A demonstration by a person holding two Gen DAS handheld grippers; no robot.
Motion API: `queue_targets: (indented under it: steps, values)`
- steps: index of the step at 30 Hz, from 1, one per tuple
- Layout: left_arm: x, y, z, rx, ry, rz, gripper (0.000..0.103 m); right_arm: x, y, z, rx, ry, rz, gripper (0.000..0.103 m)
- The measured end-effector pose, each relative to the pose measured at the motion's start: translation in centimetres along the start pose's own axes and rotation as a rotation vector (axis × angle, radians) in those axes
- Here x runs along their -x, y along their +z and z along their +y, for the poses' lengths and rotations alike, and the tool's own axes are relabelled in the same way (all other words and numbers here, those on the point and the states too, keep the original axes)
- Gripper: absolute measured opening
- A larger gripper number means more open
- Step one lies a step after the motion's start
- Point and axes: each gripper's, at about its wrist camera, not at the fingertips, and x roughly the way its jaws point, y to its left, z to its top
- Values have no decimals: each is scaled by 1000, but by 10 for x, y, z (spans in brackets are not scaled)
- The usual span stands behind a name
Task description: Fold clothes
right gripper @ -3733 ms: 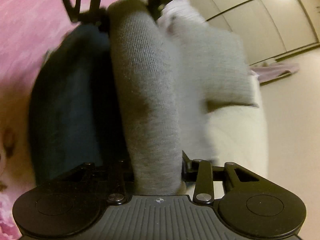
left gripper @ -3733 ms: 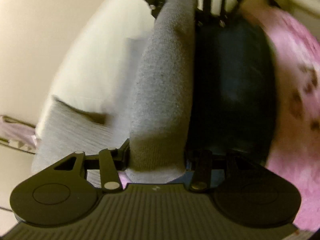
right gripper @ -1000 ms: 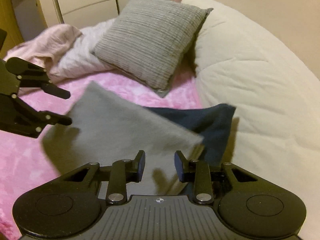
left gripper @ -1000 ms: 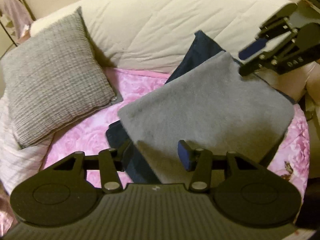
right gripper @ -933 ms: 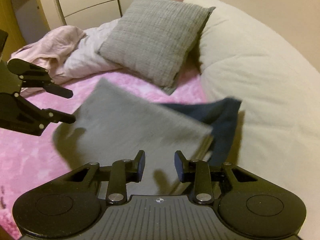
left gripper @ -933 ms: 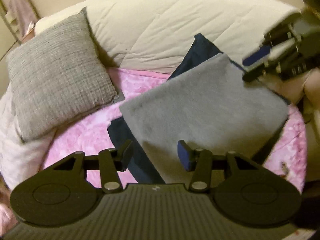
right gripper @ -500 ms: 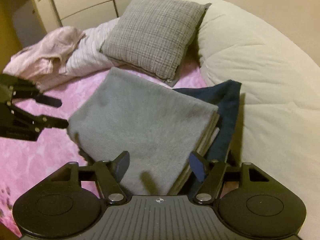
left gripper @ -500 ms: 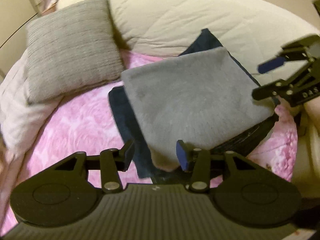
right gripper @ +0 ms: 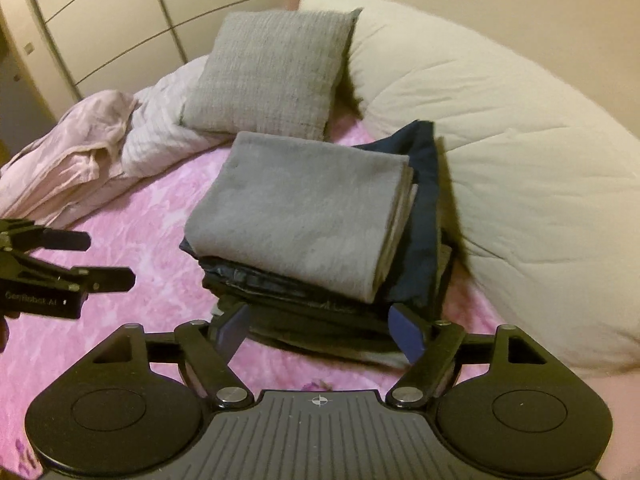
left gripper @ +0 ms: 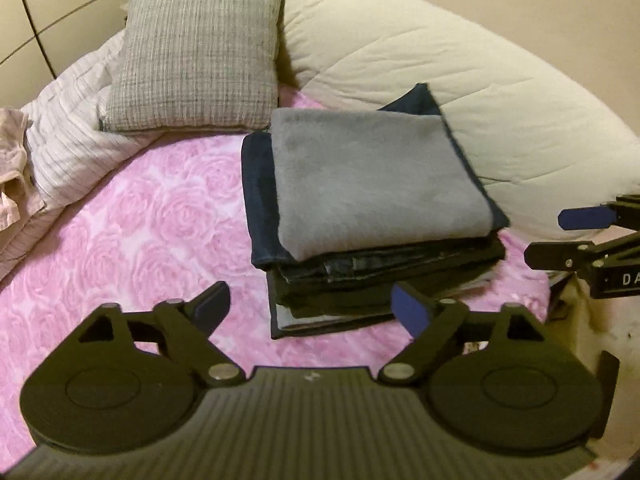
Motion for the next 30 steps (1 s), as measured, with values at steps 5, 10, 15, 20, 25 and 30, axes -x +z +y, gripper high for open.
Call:
queue_targets:
  steps: [5, 10, 15, 20, 25, 30]
  values:
    - [37, -30, 2, -38, -29, -66, 99, 39, -30, 33, -46, -63, -59, 78]
    - [77, -68, 14, -63, -32, -121, 102, 73, -61, 64, -97, -121, -86, 85]
    - [104, -98, 24, -60, -30, -146, 102, 98, -86, 84, -140, -171, -96, 88]
    - [127, -115, 28, -40, -38, -169, 102, 117, -96, 97, -167, -184, -100, 89]
    - [144, -119, 31, 4, -25, -194, 102, 129, -93, 98, -184, -180, -104, 89]
    - [151, -116, 27, 58, 8, -211, 102, 134, -85, 93, -142, -155, -108, 89]
